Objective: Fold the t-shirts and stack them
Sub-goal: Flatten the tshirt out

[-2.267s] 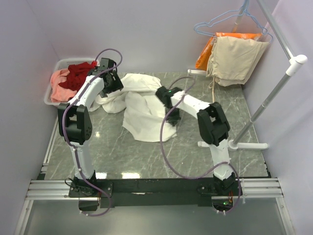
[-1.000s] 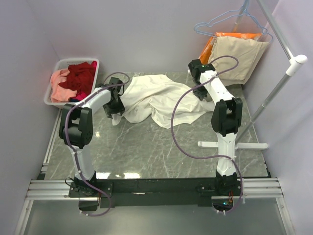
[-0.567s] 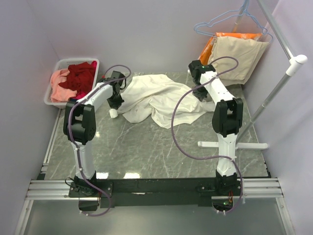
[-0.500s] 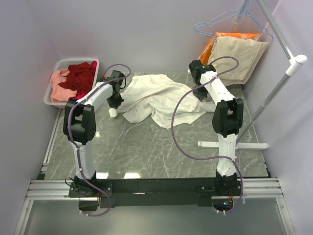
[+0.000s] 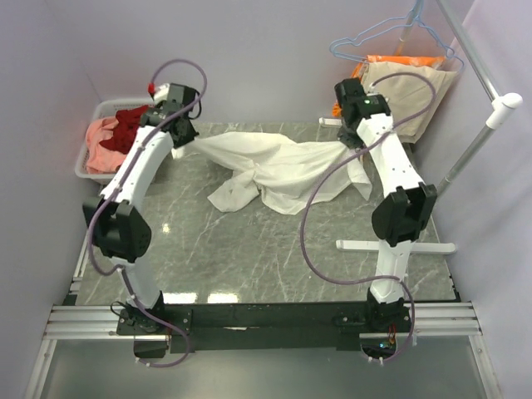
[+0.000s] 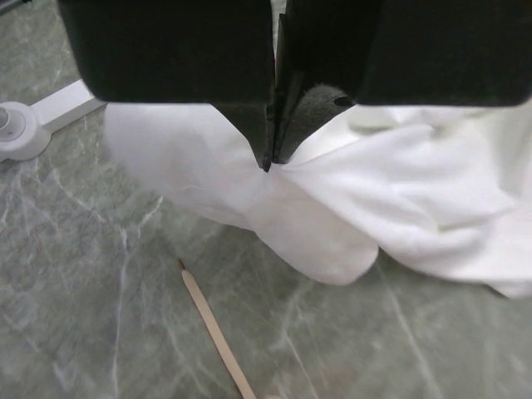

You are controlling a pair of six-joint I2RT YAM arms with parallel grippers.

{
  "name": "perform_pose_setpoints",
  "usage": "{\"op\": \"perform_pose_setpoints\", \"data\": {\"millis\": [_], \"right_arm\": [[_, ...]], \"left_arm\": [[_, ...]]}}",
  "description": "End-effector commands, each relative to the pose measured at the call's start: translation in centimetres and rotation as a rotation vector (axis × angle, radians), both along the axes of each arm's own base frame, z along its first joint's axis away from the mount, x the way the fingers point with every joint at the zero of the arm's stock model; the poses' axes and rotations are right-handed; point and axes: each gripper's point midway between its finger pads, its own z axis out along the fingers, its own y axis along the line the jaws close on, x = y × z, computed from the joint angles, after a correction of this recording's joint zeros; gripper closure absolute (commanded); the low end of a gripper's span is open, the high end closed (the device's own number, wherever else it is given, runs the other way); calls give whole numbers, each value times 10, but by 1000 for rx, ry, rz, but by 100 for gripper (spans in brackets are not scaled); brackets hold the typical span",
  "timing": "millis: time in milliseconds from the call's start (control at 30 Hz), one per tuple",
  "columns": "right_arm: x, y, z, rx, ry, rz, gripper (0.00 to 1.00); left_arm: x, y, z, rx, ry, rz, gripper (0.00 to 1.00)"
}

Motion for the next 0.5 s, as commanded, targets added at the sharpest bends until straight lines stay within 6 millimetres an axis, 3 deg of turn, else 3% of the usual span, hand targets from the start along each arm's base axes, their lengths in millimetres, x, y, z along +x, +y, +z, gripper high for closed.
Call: {"op": "perform_pose_setpoints", "data": {"millis": [0,67,100,267,367,400,467], "right_arm": [[-12,-20,87,-43,-199,-42,100],[-15,-25,105,-59,-236,-50,100],[-18,-30,125,-71,-284,-57,100],[-35,-41,186,-75,-453,-68,100],[-52,-50,215,-82,-541,-93,100],[-56,-52,218,-90,-550,-94,100],[-69,-58,235,-93,-619,-110,100]], "left_arm": [[-8,18,81,46,-170,41,99],[-12,25,111,59,-245,53,99],[-14,27,122,68,-274,56,99],[-41,53,206,105,-476,115,99],[-65,67,245,105,-576,157,99],[-80,71,267,85,-649,169,99],[-92,74,273,77,-688,166,99]]}}
